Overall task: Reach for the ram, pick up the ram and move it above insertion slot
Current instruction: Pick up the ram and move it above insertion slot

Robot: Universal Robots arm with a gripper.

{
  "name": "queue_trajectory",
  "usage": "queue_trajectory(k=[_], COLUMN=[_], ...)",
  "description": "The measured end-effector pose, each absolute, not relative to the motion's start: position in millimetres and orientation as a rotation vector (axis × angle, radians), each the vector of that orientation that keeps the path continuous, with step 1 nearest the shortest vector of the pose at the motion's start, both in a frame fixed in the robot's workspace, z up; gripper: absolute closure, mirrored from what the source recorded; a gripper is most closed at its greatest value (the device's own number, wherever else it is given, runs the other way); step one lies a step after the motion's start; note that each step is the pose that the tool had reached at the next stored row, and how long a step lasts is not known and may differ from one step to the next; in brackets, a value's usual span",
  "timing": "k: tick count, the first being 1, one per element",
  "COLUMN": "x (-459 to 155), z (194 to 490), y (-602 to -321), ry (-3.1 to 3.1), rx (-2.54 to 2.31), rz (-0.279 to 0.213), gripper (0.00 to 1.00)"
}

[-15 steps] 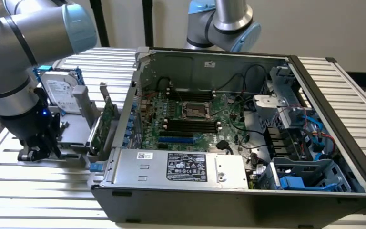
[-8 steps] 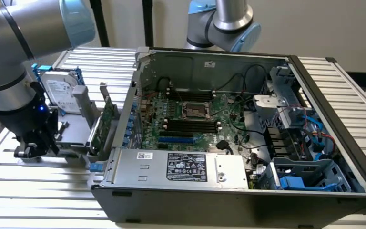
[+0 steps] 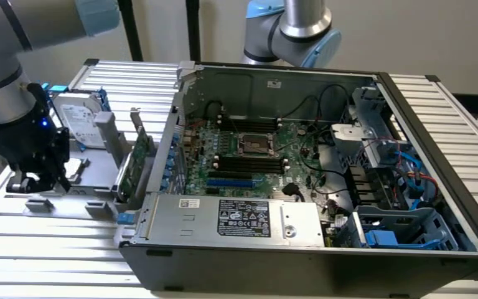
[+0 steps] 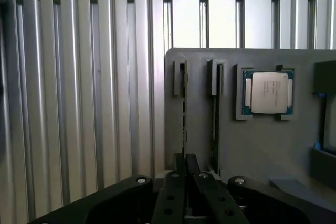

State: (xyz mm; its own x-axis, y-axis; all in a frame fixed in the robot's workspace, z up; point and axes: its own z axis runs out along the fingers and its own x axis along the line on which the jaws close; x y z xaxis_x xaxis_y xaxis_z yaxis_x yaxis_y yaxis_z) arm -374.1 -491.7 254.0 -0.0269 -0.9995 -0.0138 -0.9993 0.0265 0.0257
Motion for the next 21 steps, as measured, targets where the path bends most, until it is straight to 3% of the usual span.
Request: queue_trajectory(k=[21], x=[-286], z=[350], y=[-494], ry=[-2.258], rx=[2.201], rz=[-0.076], gripper=[0.87])
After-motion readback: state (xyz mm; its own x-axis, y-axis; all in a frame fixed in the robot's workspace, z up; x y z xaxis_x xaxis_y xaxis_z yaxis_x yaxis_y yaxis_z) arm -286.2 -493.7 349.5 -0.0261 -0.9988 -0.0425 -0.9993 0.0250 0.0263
